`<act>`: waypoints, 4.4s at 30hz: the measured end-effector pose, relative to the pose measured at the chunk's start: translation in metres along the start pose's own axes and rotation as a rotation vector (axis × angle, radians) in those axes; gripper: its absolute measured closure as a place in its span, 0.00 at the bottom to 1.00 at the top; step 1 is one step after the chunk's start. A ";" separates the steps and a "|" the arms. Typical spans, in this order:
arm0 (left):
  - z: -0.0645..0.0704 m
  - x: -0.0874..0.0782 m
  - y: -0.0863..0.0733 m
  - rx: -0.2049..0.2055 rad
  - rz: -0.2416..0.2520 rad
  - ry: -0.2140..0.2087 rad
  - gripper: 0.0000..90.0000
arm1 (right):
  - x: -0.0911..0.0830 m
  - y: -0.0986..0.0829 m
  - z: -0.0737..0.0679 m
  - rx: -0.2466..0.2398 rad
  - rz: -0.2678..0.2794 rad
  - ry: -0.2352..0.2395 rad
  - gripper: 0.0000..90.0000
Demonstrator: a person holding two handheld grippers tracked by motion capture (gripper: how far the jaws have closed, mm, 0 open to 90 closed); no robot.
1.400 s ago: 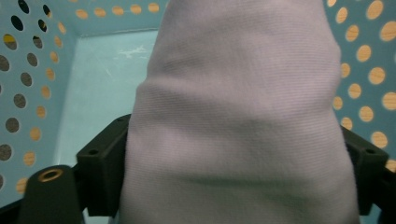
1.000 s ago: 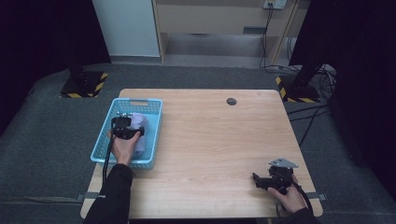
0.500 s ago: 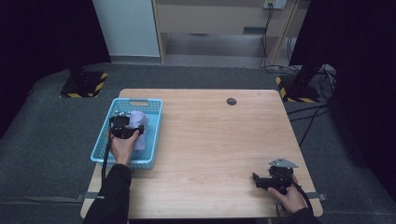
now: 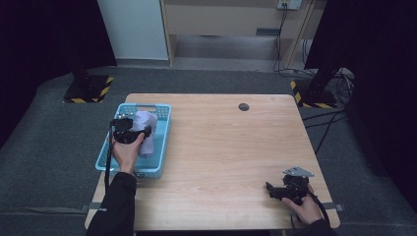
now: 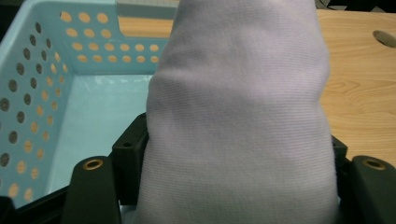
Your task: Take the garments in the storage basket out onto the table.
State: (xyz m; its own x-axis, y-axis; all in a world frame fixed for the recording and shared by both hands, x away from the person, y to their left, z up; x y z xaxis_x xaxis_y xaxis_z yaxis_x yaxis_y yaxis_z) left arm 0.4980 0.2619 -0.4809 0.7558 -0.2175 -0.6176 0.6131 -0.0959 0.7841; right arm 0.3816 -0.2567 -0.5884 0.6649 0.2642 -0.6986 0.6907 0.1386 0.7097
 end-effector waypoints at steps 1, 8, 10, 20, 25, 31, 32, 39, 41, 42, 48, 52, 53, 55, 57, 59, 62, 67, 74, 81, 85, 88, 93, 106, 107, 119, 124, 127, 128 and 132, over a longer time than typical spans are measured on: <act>0.000 -0.002 0.001 0.000 0.004 -0.001 0.36 | 0.000 0.000 0.000 0.000 0.000 0.000 0.01; -0.002 -0.014 0.008 -0.008 0.026 -0.009 0.36 | 0.000 0.000 0.000 0.000 0.000 0.000 0.01; -0.002 -0.018 0.011 -0.009 0.033 -0.013 0.36 | 0.000 0.000 0.000 0.000 0.000 0.000 0.01; 0.001 -0.035 0.022 -0.005 0.075 -0.029 0.36 | 0.000 0.000 0.000 0.000 0.000 0.000 0.01; 0.007 -0.040 0.026 0.000 0.086 -0.052 0.36 | 0.000 0.000 0.000 0.000 0.000 0.000 0.01; 0.013 -0.046 0.031 0.006 0.108 -0.076 0.36 | 0.000 0.000 0.000 0.000 0.000 0.000 0.01; 0.014 -0.047 0.031 0.007 0.111 -0.078 0.36 | 0.000 0.000 0.000 0.000 0.000 0.000 0.01; 0.023 -0.052 0.036 0.026 0.126 -0.096 0.36 | 0.000 0.000 0.000 0.000 0.000 0.000 0.01; 0.025 -0.054 0.037 0.033 0.131 -0.100 0.36 | 0.000 0.000 0.000 0.000 0.000 0.000 0.01; 0.027 -0.055 0.038 0.033 0.134 -0.102 0.36 | 0.000 0.000 0.000 0.000 0.000 0.000 0.01; 0.035 -0.059 0.041 0.053 0.147 -0.114 0.36 | 0.000 0.000 0.000 0.000 0.000 0.000 0.01; 0.043 -0.060 0.042 0.064 0.147 -0.134 0.36 | 0.000 0.000 0.000 0.000 0.000 0.000 0.01; 0.044 -0.060 0.042 0.065 0.149 -0.139 0.36 | 0.000 0.000 0.000 0.000 0.000 0.000 0.01; 0.046 -0.060 0.042 0.067 0.150 -0.148 0.36 | 0.000 0.000 0.000 0.000 0.000 0.000 0.01; 0.049 -0.060 0.042 0.072 0.152 -0.149 0.36 | 0.000 0.000 0.000 0.000 0.000 0.000 0.01; 0.051 -0.060 0.042 0.075 0.153 -0.154 0.36 | 0.000 0.000 0.000 0.000 0.000 0.000 0.01; 0.054 -0.060 0.043 0.083 0.153 -0.160 0.36 | 0.000 0.000 0.000 0.000 0.000 0.000 0.01; 0.062 -0.058 0.042 0.096 0.148 -0.177 0.36 | 0.000 0.000 0.000 0.000 0.000 0.000 0.01; 0.070 -0.056 0.041 0.115 0.146 -0.190 0.36 | 0.000 0.000 0.000 0.000 0.000 0.000 0.01; 0.075 -0.052 0.040 0.121 0.141 -0.208 0.36 | 0.000 0.000 0.000 0.000 0.000 0.000 0.01; 0.080 -0.051 0.039 0.126 0.142 -0.224 0.36 | 0.000 0.000 0.000 0.000 0.000 0.000 0.01; 0.083 -0.050 0.039 0.126 0.147 -0.232 0.36 | 0.000 0.000 0.000 0.000 0.000 0.000 0.01; 0.088 -0.048 0.037 0.127 0.146 -0.247 0.36 | 0.000 0.000 0.000 0.000 0.000 0.000 0.01; 0.106 -0.041 0.033 0.155 0.141 -0.277 0.36 | 0.000 0.000 0.000 0.000 0.000 0.000 0.01; 0.107 -0.040 0.032 0.158 0.142 -0.278 0.36 | 0.000 0.000 0.000 -0.001 0.000 0.000 0.01; 0.121 -0.035 0.028 0.179 0.148 -0.300 0.35 | 0.000 0.000 0.000 0.000 0.000 0.000 0.01; 0.129 -0.033 0.026 0.197 0.143 -0.311 0.35 | 0.000 0.000 0.000 0.000 0.000 0.000 0.01; 0.133 -0.033 0.025 0.204 0.147 -0.313 0.35 | 0.000 0.000 0.000 0.000 0.000 0.000 0.01; 0.134 -0.033 0.025 0.207 0.150 -0.315 0.35 | 0.000 0.000 0.000 0.000 0.000 0.000 0.01; 0.140 -0.032 0.023 0.210 0.153 -0.327 0.35 | 0.000 0.000 0.000 -0.001 0.000 0.000 0.01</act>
State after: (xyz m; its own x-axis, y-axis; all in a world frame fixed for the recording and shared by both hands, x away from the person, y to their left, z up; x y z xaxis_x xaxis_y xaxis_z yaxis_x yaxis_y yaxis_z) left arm 0.4559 0.1311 -0.4342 0.7011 -0.5383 -0.4677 0.4139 -0.2269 0.8816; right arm 0.3816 -0.2567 -0.5884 0.6652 0.2642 -0.6983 0.6901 0.1394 0.7102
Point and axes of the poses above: each handheld gripper's, and its own axes: x roughly forward along the jaws, y roughly out of its top, z roughly to its right, the point moved 6 cm from there along x, roughly forward along the jaws, and after that the axes turned 7 degrees about x, right-handed, at the moved point
